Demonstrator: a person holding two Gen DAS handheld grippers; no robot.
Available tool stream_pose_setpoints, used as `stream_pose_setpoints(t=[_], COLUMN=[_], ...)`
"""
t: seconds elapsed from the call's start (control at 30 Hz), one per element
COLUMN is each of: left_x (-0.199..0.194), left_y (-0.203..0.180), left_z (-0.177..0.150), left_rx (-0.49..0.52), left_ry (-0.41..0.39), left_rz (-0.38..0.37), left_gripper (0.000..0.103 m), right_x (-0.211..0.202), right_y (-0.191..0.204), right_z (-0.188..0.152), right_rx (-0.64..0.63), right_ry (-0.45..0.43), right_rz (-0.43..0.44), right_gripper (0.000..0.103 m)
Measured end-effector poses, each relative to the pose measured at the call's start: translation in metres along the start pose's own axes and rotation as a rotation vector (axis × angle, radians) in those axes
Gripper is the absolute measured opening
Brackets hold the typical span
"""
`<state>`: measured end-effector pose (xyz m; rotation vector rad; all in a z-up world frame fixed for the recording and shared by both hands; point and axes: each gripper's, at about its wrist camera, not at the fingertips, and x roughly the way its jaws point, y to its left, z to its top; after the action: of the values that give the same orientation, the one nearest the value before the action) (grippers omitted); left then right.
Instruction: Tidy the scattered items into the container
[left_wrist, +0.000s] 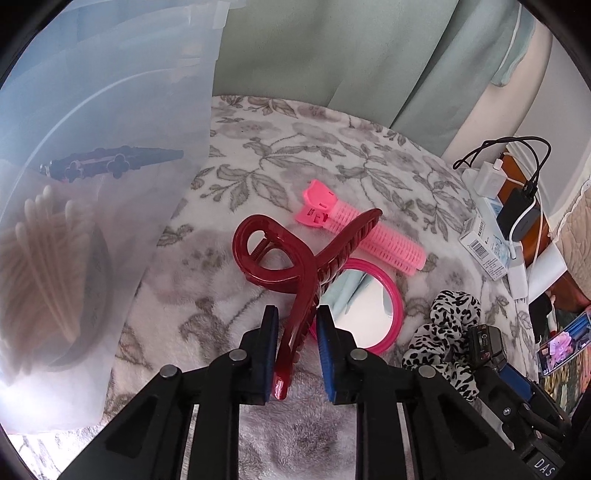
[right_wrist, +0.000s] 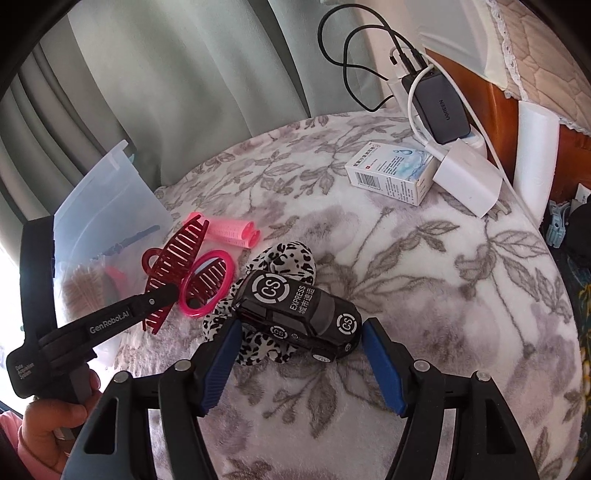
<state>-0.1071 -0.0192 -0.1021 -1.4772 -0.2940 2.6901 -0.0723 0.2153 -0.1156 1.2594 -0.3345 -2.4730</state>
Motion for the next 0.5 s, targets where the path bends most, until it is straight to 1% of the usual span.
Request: stream_pose_setpoints(t=[0.2,0.5], left_x=[0.0009,0.001], left_y=[0.0008,0.0016], left_z=[0.0003,-0.0007], left_rx=[-0.001,-0.009], left_ry=[0.006,0.009], left_rz=[-0.002,-0.003], left_gripper=[0.021,0.021], right_x=[0.0024,0.0026], right_y=[-0.0028,0.0044], right_z=[0.0025,0.003], right_rx=[0.046,0.054], right_ry=[0.003,-0.011], right_rz=[0.032,0.059], right_gripper=[0.074,0.075])
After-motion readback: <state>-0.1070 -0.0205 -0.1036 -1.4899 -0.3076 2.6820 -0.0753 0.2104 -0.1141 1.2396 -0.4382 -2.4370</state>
